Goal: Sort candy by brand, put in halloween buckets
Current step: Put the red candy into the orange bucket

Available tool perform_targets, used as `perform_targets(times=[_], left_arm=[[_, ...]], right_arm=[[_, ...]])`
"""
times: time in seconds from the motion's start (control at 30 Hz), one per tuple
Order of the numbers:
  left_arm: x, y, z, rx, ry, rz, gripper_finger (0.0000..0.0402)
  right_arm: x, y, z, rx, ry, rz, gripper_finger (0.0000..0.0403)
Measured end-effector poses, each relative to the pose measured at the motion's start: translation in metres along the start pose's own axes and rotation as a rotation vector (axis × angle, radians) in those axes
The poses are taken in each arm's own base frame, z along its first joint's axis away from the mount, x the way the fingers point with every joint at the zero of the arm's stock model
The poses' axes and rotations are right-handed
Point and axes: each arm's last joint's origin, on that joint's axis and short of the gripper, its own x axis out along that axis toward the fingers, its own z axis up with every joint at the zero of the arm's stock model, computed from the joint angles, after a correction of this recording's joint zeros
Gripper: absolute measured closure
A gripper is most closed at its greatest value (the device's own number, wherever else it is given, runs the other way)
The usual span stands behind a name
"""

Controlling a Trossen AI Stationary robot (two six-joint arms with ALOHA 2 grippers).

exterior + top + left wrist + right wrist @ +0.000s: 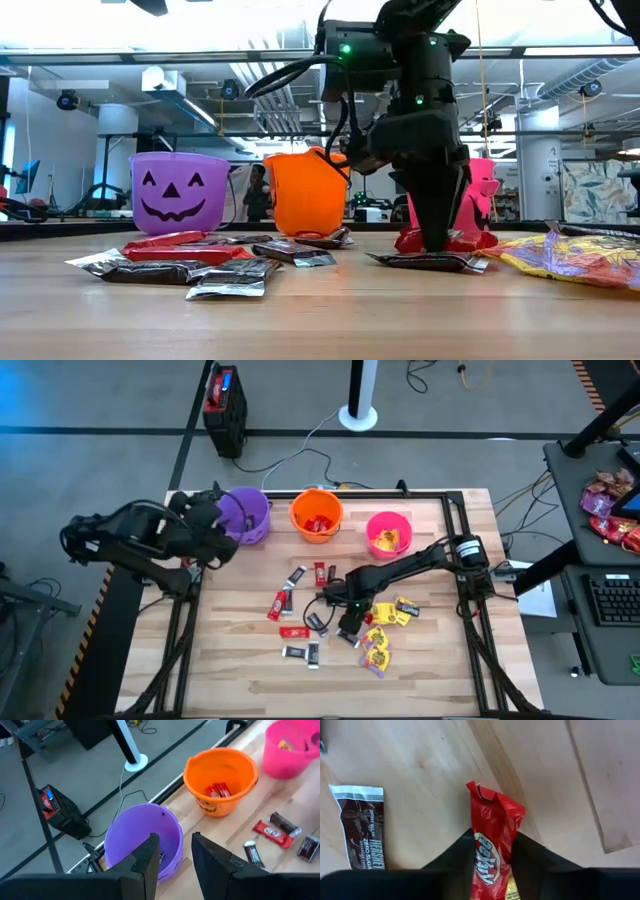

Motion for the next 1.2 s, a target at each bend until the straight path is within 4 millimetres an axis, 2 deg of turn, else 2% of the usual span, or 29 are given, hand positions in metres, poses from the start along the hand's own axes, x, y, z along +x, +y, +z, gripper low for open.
perform_targets(times=[0.1, 0.17, 0.27, 0.37, 0.43, 0.53, 0.63, 0.7, 0.77, 0.9, 1.07, 1.2], left_arm=[[-0.004, 0.008, -0.001, -0.028, -0.016, -0.013, 0.0305], [-0.006, 0.012, -0.002, -0.038, -0.023, -0.018, 0.0305], [-0.008, 0.014, -0.002, -0.046, -0.027, -0.021, 0.0305], [-0.008, 0.014, -0.002, -0.043, -0.027, -0.022, 0.0305], [-0.007, 0.013, -0.002, -0.037, -0.026, -0.02, 0.0305], [-0.004, 0.009, -0.003, -0.031, -0.02, -0.018, 0.0305], [0.001, 0.002, -0.005, -0.026, -0.005, -0.032, 0.0305], [0.006, -0.004, -0.008, -0.035, 0.015, -0.059, 0.0305], [0.01, -0.011, -0.011, -0.055, 0.037, -0.098, 0.0305], [0.017, -0.029, -0.011, -0.151, 0.108, -0.248, 0.0305], [0.02, -0.054, -0.004, -0.279, 0.105, -0.385, 0.0305], [0.022, -0.071, -0.003, -0.228, 0.103, -0.413, 0.0305]], right_arm=[[-0.013, 0.003, 0.001, -0.014, -0.05, 0.038, 0.0359], [-0.028, 0.003, -0.001, -0.015, -0.08, 0.065, 0.0376], [-0.056, -0.002, -0.003, 0.006, -0.132, 0.127, 0.0376], [-0.088, -0.015, -0.001, 0.071, -0.226, 0.187, 0.0372], [-0.115, -0.028, 0.006, 0.112, -0.359, 0.261, 0.037], [-0.156, -0.055, 0.023, 0.174, -0.649, 0.318, 0.0369], [-0.189, -0.09, 0.042, 0.22, -0.949, 0.282, 0.0367], [-0.203, -0.117, 0.054, 0.238, -1.092, 0.251, 0.0367], [-0.208, -0.143, 0.065, 0.261, -1.16, 0.228, 0.0366], [-0.194, -0.178, 0.08, 0.26, -1.129, 0.201, 0.0366], [-0.184, -0.185, 0.087, 0.199, -1.105, 0.198, 0.036], [-0.179, -0.186, 0.088, 0.203, -1.075, 0.189, 0.0321]])
